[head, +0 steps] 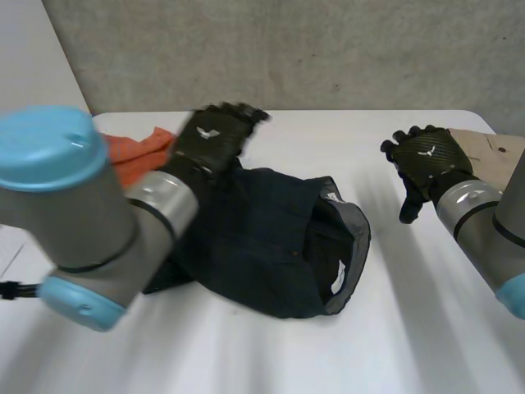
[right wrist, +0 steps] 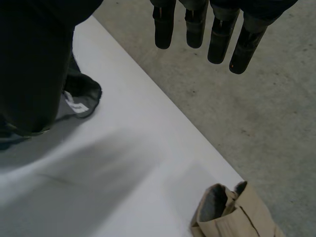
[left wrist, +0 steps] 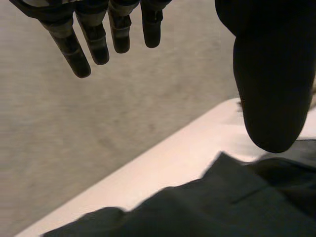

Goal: Fold the laundry.

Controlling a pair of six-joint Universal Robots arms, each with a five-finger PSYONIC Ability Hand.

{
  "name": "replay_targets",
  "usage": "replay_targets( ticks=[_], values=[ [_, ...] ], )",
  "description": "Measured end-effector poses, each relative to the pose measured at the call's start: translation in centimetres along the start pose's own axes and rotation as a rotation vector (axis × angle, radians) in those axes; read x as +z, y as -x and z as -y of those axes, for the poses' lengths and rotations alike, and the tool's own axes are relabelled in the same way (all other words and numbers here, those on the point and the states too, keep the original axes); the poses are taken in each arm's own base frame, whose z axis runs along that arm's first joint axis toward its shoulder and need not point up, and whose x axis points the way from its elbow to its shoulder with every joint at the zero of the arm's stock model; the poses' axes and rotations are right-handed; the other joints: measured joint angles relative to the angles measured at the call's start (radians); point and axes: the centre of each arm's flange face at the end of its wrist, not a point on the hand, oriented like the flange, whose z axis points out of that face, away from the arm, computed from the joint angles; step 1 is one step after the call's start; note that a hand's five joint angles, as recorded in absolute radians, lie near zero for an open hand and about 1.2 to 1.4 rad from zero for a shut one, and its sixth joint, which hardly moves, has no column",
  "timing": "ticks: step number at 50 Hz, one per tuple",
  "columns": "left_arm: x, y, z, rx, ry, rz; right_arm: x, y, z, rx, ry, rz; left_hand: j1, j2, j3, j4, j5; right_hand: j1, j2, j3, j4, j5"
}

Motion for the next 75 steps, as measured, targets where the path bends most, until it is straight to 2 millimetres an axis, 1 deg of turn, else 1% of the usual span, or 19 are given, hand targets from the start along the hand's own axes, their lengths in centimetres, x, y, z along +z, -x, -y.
replay_targets(
  ticks=[1, 6, 14, 18, 24, 30, 33, 34, 36, 37, 38, 40, 43, 46, 51, 56, 62, 69, 75],
  values=[
    [-0.7, 1.5, 0.7, 0.001, -0.010, 0.047, -0.7, 0.6, 0.3, 0.001, 0.001, 0.026, 0.000, 0.000, 0.000, 0.000, 0.000, 0.000, 0.000, 0.000, 0.000, 0.000],
    [-2.1, 4.4, 0.4, 0.006, 0.018, 0.130, -3.1, 3.2, 1.3, 0.005, 0.006, 0.138, 0.003, 0.000, 0.000, 0.000, 0.000, 0.000, 0.000, 0.000, 0.000, 0.000],
    [-4.2, 7.6, -4.5, 0.059, 0.237, 0.223, -7.4, 8.7, 2.0, 0.022, 0.039, 0.345, 0.003, 0.003, 0.002, 0.003, 0.001, 0.000, 0.000, 0.000, 0.000, 0.000],
    [-4.9, 9.0, -7.1, 0.091, 0.352, 0.253, -8.2, 10.9, 1.5, 0.054, 0.056, 0.400, 0.008, 0.014, 0.005, 0.005, 0.004, 0.000, 0.000, 0.000, 0.000, 0.000],
    [-5.1, 9.8, -9.5, 0.094, 0.444, 0.270, -7.4, 13.4, 0.0, 0.075, 0.084, 0.407, 0.080, 0.065, 0.053, 0.068, 0.053, 0.000, 0.000, 0.000, 0.000, 0.000],
    [-4.6, 9.2, -11.5, 0.082, 0.497, 0.244, -5.7, 15.1, -1.7, 0.051, 0.101, 0.365, 0.125, 0.110, 0.101, 0.112, 0.099, 0.002, 0.003, 0.005, 0.002, 0.001],
    [-4.2, 8.7, -12.1, 0.082, 0.506, 0.228, -5.1, 15.6, -2.4, 0.027, 0.112, 0.347, 0.191, 0.166, 0.157, 0.168, 0.155, 0.138, 0.182, 0.175, 0.152, 0.142],
    [-4.0, 8.5, -12.3, 0.084, 0.508, 0.225, -4.7, 15.7, -2.6, 0.017, 0.112, 0.337, 0.306, 0.279, 0.262, 0.272, 0.259, 0.362, 0.432, 0.433, 0.409, 0.377],
    [-3.6, 8.5, -12.5, 0.087, 0.506, 0.226, -4.4, 15.7, -2.6, 0.008, 0.107, 0.326, 0.391, 0.354, 0.347, 0.344, 0.329, 0.362, 0.432, 0.433, 0.409, 0.377],
    [-3.4, 8.5, -12.6, 0.090, 0.504, 0.230, -4.3, 15.6, -2.6, 0.005, 0.101, 0.320, 0.549, 0.505, 0.496, 0.485, 0.468, 0.630, 0.861, 0.812, 0.820, 0.756],
    [-3.2, 8.5, -12.6, 0.094, 0.500, 0.237, -4.1, 15.5, -2.4, 0.003, 0.089, 0.310, 0.775, 0.717, 0.705, 0.697, 0.674, 0.663, 0.924, 0.895, 0.906, 0.836],
    [-2.7, 8.6, -12.5, 0.103, 0.485, 0.251, -3.9, 15.1, -1.8, 0.003, 0.061, 0.295, 0.937, 0.889, 0.876, 0.891, 0.864, 0.684, 0.930, 0.955, 0.945, 0.865],
    [-2.0, 8.6, -11.8, 0.120, 0.452, 0.269, -3.9, 14.0, 0.2, 0.008, -0.011, 0.263, 0.952, 0.985, 0.971, 0.989, 0.926, 0.709, 0.930, 0.966, 0.952, 0.867],
    [-1.4, 8.5, -9.5, 0.143, 0.372, 0.284, -4.4, 12.1, 3.3, 0.013, -0.105, 0.218, 0.952, 0.989, 0.972, 0.991, 0.927, 0.709, 0.943, 0.966, 0.952, 0.882],
    [-1.5, 8.5, -2.0, 0.174, 0.146, 0.318, -5.3, 8.0, 8.5, 0.008, -0.241, 0.125, 0.952, 0.989, 0.972, 0.993, 0.926, 0.726, 0.959, 0.966, 0.952, 0.913],
    [-3.5, 8.8, 6.9, 0.204, -0.139, 0.367, -6.2, 3.6, 13.1, 0.001, -0.327, 0.053, 0.952, 0.990, 0.976, 0.993, 0.926, 0.781, 0.959, 0.966, 0.953, 0.921],
    [-5.8, 8.6, 13.8, 0.228, -0.371, 0.391, -7.2, 0.6, 16.9, 0.003, -0.395, 0.011, 0.952, 0.991, 0.977, 0.994, 0.926, 0.791, 0.959, 0.966, 0.953, 0.921],
    [-6.0, 8.3, 15.7, 0.235, -0.433, 0.377, -7.8, -0.5, 18.6, 0.005, -0.416, 0.001, 0.952, 0.992, 0.979, 0.994, 0.927, 0.801, 0.959, 0.966, 0.953, 0.921],
    [-4.2, 7.9, 12.8, 0.225, -0.344, 0.340, -6.9, -0.1, 17.2, 0.006, -0.346, 0.029, 0.952, 0.993, 0.980, 0.994, 0.926, 0.801, 0.959, 0.966, 0.953, 0.920]
  ],
)
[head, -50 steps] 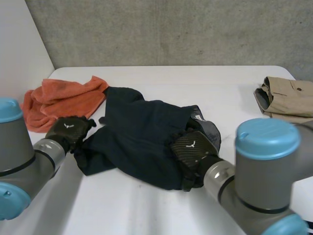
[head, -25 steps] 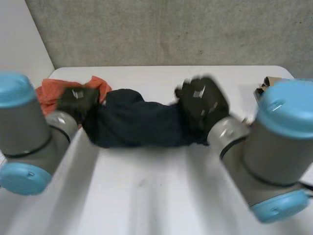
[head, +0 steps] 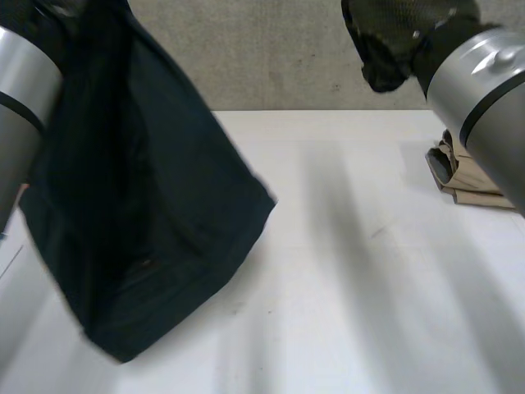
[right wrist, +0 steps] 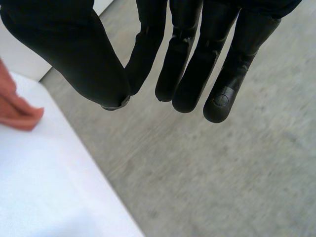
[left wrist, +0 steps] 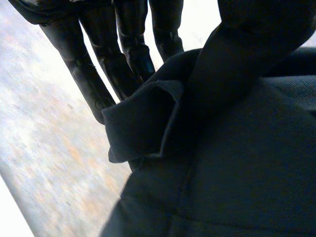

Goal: Fold the laundry.

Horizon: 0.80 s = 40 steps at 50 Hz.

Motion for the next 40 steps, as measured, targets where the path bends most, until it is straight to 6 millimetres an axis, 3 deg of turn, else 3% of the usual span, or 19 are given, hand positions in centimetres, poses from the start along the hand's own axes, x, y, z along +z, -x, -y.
replay_targets(
  ticks=[6, 7, 8, 9, 10, 13, 17, 26, 31, 32, 40],
  values=[
    [0.2, -2.5, -5.0, -0.003, 0.136, -0.065, 1.3, 0.7, -4.1, 0.047, 0.121, 0.025, 0.000, 0.001, 0.000, 0.000, 0.000, -0.059, -0.075, -0.067, -0.072, -0.051],
    [0.2, -2.8, -5.5, -0.004, 0.150, -0.074, 1.5, 0.9, -4.8, 0.056, 0.141, 0.029, 0.000, 0.001, 0.000, 0.000, 0.000, -0.144, -0.170, -0.151, -0.156, -0.126],
    [0.2, -3.5, -6.5, -0.005, 0.177, -0.093, 1.7, 1.1, -5.8, 0.069, 0.170, 0.035, 0.000, 0.001, 0.000, 0.000, 0.000, -0.446, -0.482, -0.475, -0.479, -0.438],
    [0.2, -3.5, -6.5, -0.005, 0.177, -0.093, 1.7, 1.1, -5.8, 0.069, 0.170, 0.035, 0.000, 0.001, 0.000, 0.000, 0.000, -0.446, -0.482, -0.475, -0.479, -0.438],
    [0.1, -4.4, -7.6, -0.007, 0.206, -0.115, 2.1, 1.5, -7.5, 0.094, 0.223, 0.047, 0.000, 0.001, 0.001, 0.000, 0.000, -0.615, -0.720, -0.714, -0.718, -0.692],
    [-0.1, -5.5, -8.4, -0.010, 0.229, -0.142, 2.3, 2.0, -9.4, 0.130, 0.288, 0.059, 0.000, 0.002, 0.002, 0.003, 0.000, -0.706, -0.833, -0.843, -0.855, -0.830],
    [-0.1, -6.4, -8.2, -0.016, 0.224, -0.161, 2.4, 2.3, -11.2, 0.179, 0.349, 0.066, 0.000, 0.003, 0.003, 0.004, 0.000, -0.797, -0.952, -0.963, -0.948, -0.919],
    [-0.1, -7.0, -5.2, -0.034, 0.141, -0.174, 2.1, 3.3, -13.5, 0.363, 0.425, 0.112, 0.000, 0.003, 0.003, 0.004, 0.000, -0.798, -0.956, -0.964, -0.948, -0.920],
    [-0.4, -6.7, -3.8, -0.038, 0.110, -0.171, 1.9, 5.0, -14.7, 0.608, 0.484, 0.181, 0.000, 0.003, 0.003, 0.004, 0.000, -0.798, -0.956, -0.964, -0.948, -0.920],
    [-0.5, -6.6, -3.8, -0.038, 0.110, -0.171, 1.9, 5.9, -15.3, 0.722, 0.521, 0.211, 0.000, 0.003, 0.003, 0.004, 0.000, -0.798, -0.956, -0.964, -0.948, -0.920],
    [-0.7, -6.7, -4.0, -0.037, 0.122, -0.173, 1.6, 8.7, -17.0, 0.967, 0.623, 0.282, 0.000, 0.003, 0.003, 0.004, 0.000, -0.798, -0.956, -0.964, -0.948, -0.920]
  ],
)
